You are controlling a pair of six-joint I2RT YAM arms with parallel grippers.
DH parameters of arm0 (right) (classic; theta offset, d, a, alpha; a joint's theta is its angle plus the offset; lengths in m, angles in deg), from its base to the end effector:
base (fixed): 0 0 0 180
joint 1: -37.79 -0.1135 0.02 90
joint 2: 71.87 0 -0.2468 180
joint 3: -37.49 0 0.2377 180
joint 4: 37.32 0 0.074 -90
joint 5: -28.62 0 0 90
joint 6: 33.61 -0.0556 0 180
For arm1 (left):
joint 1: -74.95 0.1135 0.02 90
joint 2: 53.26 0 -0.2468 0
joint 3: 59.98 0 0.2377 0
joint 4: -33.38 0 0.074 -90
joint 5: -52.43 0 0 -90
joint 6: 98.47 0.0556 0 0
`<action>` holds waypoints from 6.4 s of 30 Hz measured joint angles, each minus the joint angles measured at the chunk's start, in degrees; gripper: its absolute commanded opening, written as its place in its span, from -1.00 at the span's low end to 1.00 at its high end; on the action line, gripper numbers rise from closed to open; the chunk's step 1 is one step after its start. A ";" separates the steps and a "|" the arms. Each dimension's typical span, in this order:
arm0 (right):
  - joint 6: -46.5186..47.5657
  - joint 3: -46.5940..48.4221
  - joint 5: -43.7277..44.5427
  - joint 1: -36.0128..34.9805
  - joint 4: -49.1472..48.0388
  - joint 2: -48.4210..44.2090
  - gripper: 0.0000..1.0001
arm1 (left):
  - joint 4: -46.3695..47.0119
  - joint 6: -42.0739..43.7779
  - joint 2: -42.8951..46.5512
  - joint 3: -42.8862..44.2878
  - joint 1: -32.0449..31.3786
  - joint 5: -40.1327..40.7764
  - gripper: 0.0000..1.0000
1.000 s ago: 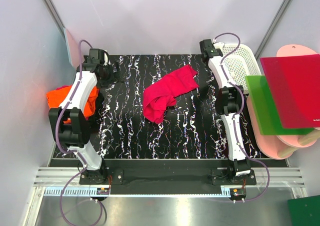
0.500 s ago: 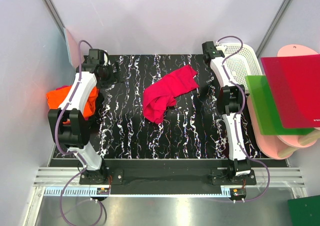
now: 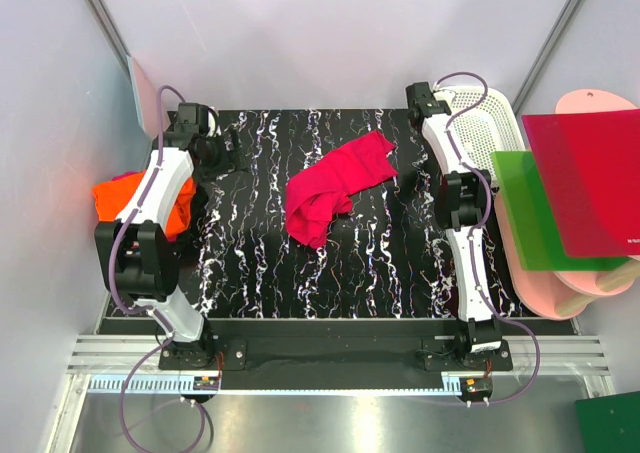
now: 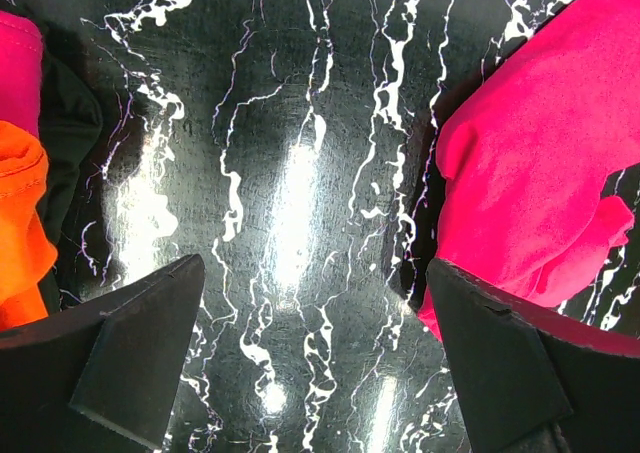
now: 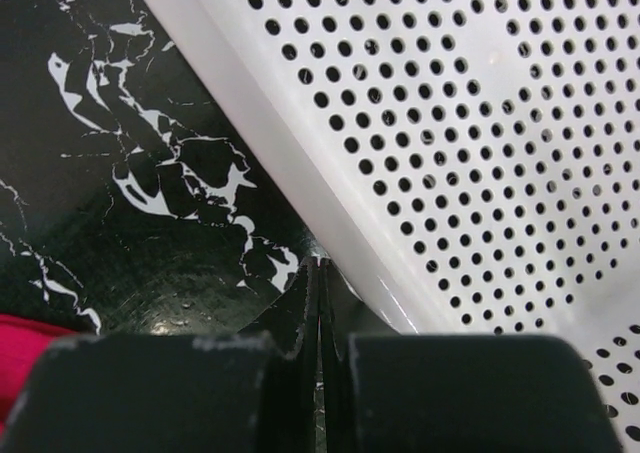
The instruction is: Fold and stack the t-shirts
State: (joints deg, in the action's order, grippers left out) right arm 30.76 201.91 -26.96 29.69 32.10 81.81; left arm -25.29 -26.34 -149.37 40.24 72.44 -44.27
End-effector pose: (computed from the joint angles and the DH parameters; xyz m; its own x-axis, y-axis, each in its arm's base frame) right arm 0.5361 0.0446 0.1648 -0.6870 0.2626 -0.6775 0.5233 0.8257 -0.2105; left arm 0.3577 -0.0222 0.2707 -0.8088 -0.2696 -0.5227 -0.1440 0.9525 -0.2684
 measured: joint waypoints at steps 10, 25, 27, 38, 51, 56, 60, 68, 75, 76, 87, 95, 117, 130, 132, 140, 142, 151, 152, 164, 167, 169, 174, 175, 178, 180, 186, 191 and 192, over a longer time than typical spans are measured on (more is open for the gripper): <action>3.91 -3.89 -8.35 0.94 0.52 -6.73 -0.45 | 0.87 0.00 0.28 -0.48 0.00 -0.90 0.97; 7.21 -36.11 -25.94 -8.50 -11.23 -33.59 0.62 | 0.20 2.03 -12.79 4.46 -12.35 -13.49 0.98; 6.32 -39.19 -28.41 -8.04 -10.93 -32.81 0.62 | -0.70 2.29 -15.52 5.99 -13.97 -14.56 0.98; 2.62 -42.14 -34.95 -7.32 -8.37 -27.91 0.64 | -6.36 4.35 -21.97 8.28 -15.74 -15.15 -1.00; -2.23 -29.99 -37.48 -7.28 -7.54 -15.06 -0.78 | -8.96 4.48 -21.99 11.78 -13.07 -11.91 -1.00; -4.24 -24.02 -37.92 -7.30 -6.60 -10.97 -1.00 | -9.51 4.57 -21.99 11.78 -13.00 -11.72 -0.89; -4.17 -23.71 -37.53 -7.61 -5.81 -10.97 -1.00 | -10.38 4.96 -21.99 12.20 -12.94 -10.71 -0.46; -2.60 -23.58 -36.41 -8.02 -5.18 -16.63 -1.00 | -13.88 5.79 -21.99 18.80 -9.53 -4.13 0.98; -2.05 -15.74 -36.44 -8.04 -7.19 -25.40 -1.00 | -12.79 5.35 -21.16 23.12 -7.06 -6.14 0.97; -2.10 -13.49 -36.44 -8.02 -7.45 -25.86 -1.00 | -12.52 5.38 -20.96 23.12 -7.43 -7.91 0.93; -3.32 4.90 -36.39 -8.04 -12.61 -16.11 -1.00 | -11.76 9.29 -20.87 19.61 -20.46 -20.50 0.98; -3.58 -0.28 -36.48 -8.04 -11.65 -9.40 -1.00 | -12.41 8.66 -23.56 20.09 -21.38 -18.95 0.98; -3.04 -6.58 -37.03 -8.04 -13.07 -10.12 -1.00 | -8.92 4.00 -41.62 37.07 -21.00 -14.86 -1.00; -2.67 -11.74 -36.52 -8.02 -12.98 -13.73 -1.00 | -13.55 6.25 -15.78 33.33 -12.17 -2.47 -1.00; -2.58 -11.74 -35.58 -8.02 -12.96 -14.40 -1.00 | -14.58 6.23 -14.60 34.36 -6.03 0.52 -1.00; 0.04 -11.72 -31.98 -8.07 -12.96 -19.34 -1.00 | -18.82 6.49 -17.73 34.91 3.67 6.49 -1.00; 0.72 -11.72 -30.67 -7.96 -12.98 -21.24 -1.00 | -19.76 6.97 -18.10 34.88 2.54 6.47 -1.00; 1.66 -18.21 -30.60 -6.58 -12.90 -29.14 -1.00 | -19.58 7.98 -16.04 23.87 1.36 1.03 -1.00; 1.70 -18.99 -30.75 -6.58 -12.76 -29.64 -1.00 | -19.61 8.02 -15.69 22.12 1.36 0.55 -1.00; 3.54 -19.30 -35.21 -6.64 -2.89 -38.82 -1.00 | -19.04 9.75 -4.02 12.37 0.81 1.53 -0.91; 3.54 -22.53 -37.09 -6.62 -0.63 -42.60 -1.00 | -19.08 10.36 -3.82 12.35 0.26 2.10 -0.91; 3.50 -26.99 -37.62 -6.62 0.22 -45.51 -1.00 | -19.30 10.56 -3.85 12.22 0.11 2.36 -0.90; 3.30 -40.24 -37.94 -6.51 0.39 -48.74 -1.00 | -20.20 10.71 -6.62 13.81 0.00 3.65 -0.85; 3.30 -41.07 -37.86 -6.47 0.44 -47.36 -1.00 | -20.83 10.75 -8.52 15.26 -0.07 3.89 -0.85; 3.43 -37.81 -36.52 -6.12 -0.02 -38.36 -0.89 | -22.14 10.80 -15.26 20.76 -0.31 4.35 -0.85; 3.61 -31.21 -35.28 -5.88 -0.74 -28.94 -0.71 | -22.71 10.80 -19.76 24.59 -0.61 4.57 -0.85; 4.70 -7.58 -32.92 -5.55 1.90 -3.34 0.54 | -24.02 10.84 -24.06 27.23 -2.73 6.23 -0.75; 5.33 -13.14 -32.48 -5.57 2.01 -9.60 0.59 | -24.30 11.15 -23.93 26.86 -5.27 7.89 -0.58; 5.49 -17.88 -32.59 -5.55 0.83 -13.18 0.56 | -24.46 11.21 -23.89 26.69 -5.70 8.15 -0.57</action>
State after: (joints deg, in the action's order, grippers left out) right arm 36.25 184.03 -59.55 24.14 32.93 68.63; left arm -49.75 -15.13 -173.26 66.93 66.74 -36.12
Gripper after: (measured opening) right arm 0.807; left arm 0.194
